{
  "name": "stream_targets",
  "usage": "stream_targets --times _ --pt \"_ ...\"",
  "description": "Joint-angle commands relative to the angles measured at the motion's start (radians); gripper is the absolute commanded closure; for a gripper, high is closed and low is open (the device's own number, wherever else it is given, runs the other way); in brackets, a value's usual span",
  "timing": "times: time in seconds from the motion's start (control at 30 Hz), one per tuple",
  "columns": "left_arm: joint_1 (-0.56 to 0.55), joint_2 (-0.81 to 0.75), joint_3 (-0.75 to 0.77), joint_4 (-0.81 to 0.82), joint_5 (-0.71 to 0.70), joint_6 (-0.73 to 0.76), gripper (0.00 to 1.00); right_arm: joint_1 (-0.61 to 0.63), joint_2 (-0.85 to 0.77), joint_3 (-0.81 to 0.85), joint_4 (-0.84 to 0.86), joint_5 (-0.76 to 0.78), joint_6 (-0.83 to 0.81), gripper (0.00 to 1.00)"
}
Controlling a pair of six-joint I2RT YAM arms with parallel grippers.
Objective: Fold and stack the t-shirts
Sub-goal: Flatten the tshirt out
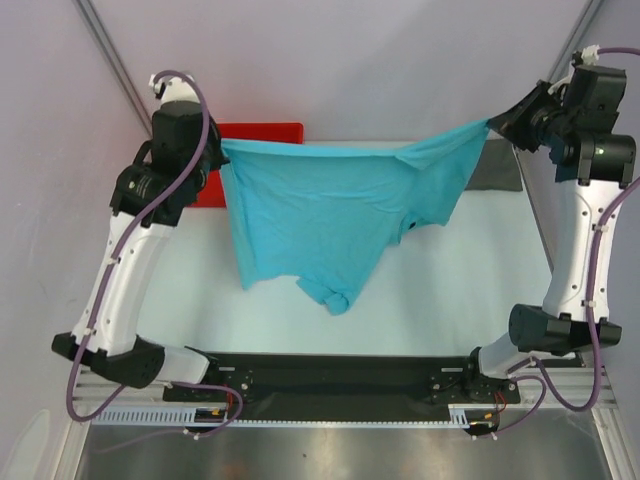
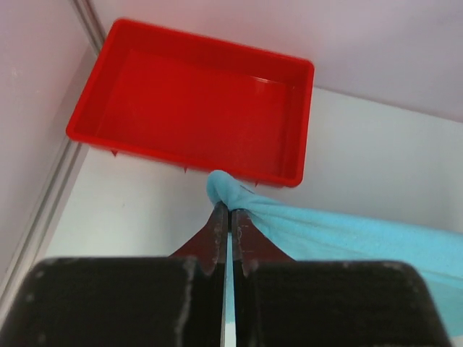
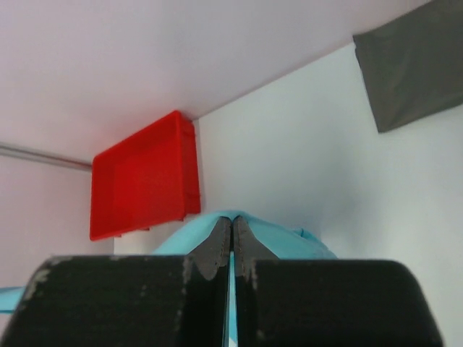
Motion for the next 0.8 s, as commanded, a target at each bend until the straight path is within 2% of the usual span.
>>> stream_targets --times 0.0,0.07,0.23,0.4,0.53,0.77 --pt "0.003 0.046 0.148 0.074 -0.024 0.085 0.99 -0.045 0.036 0.141 0.040 -0.036 0.051 1.00" --pt "0.003 0.060 0.173 0.083 0.005 0.082 0.99 -0.056 0.050 0.214 0.038 -0.045 0.051 1.00" --pt "0.003 0.049 0.190 0.086 0.069 0.075 1.00 -0.064 -0.003 0.231 0.071 -0.048 0.040 1.00" --pt "0.002 -0.066 0.144 0.097 0.100 0.084 1.00 -0.064 -0.088 0.218 0.057 -0.053 0.019 1.00" --pt "0.000 -0.190 0.075 0.098 0.119 0.092 1.00 -0.038 -0.233 0.186 0.043 -0.019 -0.001 1.00" --pt "-0.057 -0.403 0.009 0.117 0.146 0.127 1.00 0.022 -0.504 0.105 0.063 0.137 -0.053 1.00"
